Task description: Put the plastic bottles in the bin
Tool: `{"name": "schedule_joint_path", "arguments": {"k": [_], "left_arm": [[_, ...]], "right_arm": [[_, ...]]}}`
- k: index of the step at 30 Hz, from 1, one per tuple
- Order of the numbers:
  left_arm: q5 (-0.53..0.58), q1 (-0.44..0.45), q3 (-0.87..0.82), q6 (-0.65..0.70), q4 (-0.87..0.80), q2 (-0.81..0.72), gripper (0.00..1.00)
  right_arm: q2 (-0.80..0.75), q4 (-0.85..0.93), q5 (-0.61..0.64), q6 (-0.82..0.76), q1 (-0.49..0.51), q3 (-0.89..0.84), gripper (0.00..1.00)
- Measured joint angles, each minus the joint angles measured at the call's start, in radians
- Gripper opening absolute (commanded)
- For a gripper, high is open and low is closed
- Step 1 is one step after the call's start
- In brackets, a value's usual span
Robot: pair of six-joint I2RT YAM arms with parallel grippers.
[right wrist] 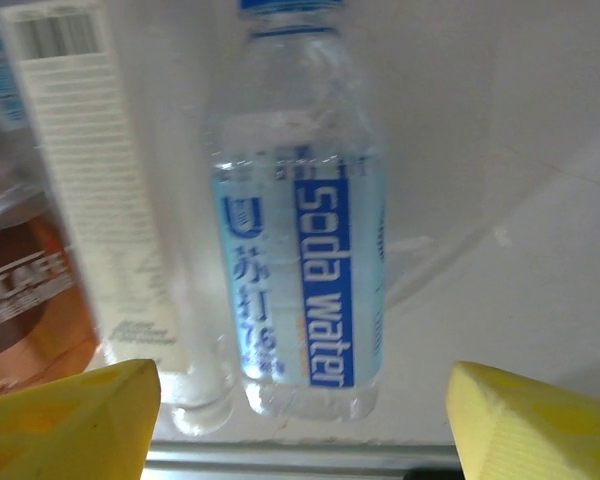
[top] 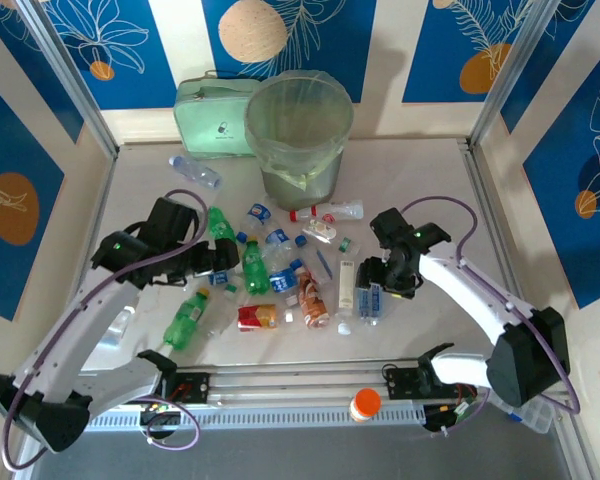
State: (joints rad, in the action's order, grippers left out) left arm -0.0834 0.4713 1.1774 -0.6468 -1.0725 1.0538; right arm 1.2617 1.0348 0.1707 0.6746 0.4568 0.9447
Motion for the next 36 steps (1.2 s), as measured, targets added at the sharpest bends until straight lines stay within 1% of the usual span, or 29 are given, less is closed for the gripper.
{"name": "schedule_joint_path", "arguments": {"k": [1, 3, 11, 17, 23, 30, 34, 36], "left_arm": [[-0.002, 0.000, 0.000, 0.005, 0.000, 0.011, 0.99], [-0.008, 0.000, 0.000, 0.020, 0.001, 0.016, 0.99], [-0.040, 0.000, 0.000, 0.043, 0.023, 0.015, 0.99], [-0.048, 0.000, -0.006, 0.053, 0.038, 0.015, 0.99], [-0.051, 0.000, -0.021, 0.053, 0.038, 0.015, 0.99], [-0.051, 0.000, -0.043, 0.053, 0.037, 0.014, 0.99], [-0.055, 0.000, -0.045, 0.053, 0.038, 0.008, 0.99], [-0.067, 0.000, -0.048, 0.054, 0.043, -0.004, 0.99]], "right_arm": [[0.010, -0.008, 0.008, 0.005, 0.000, -0.008, 0.68], [0.032, -0.026, 0.021, 0.013, 0.000, -0.027, 0.66], [0.090, -0.093, 0.024, 0.018, 0.007, -0.059, 0.66], [0.104, -0.115, 0.024, 0.018, 0.019, -0.060, 0.66], [0.131, -0.155, 0.008, 0.013, 0.003, -0.078, 0.66], [0.186, -0.175, 0.009, 0.006, -0.027, -0.097, 0.71], [0.234, -0.189, 0.009, -0.003, -0.047, -0.108, 0.70], [0.250, -0.197, 0.009, -0.013, -0.055, -0.108, 0.67]]}}
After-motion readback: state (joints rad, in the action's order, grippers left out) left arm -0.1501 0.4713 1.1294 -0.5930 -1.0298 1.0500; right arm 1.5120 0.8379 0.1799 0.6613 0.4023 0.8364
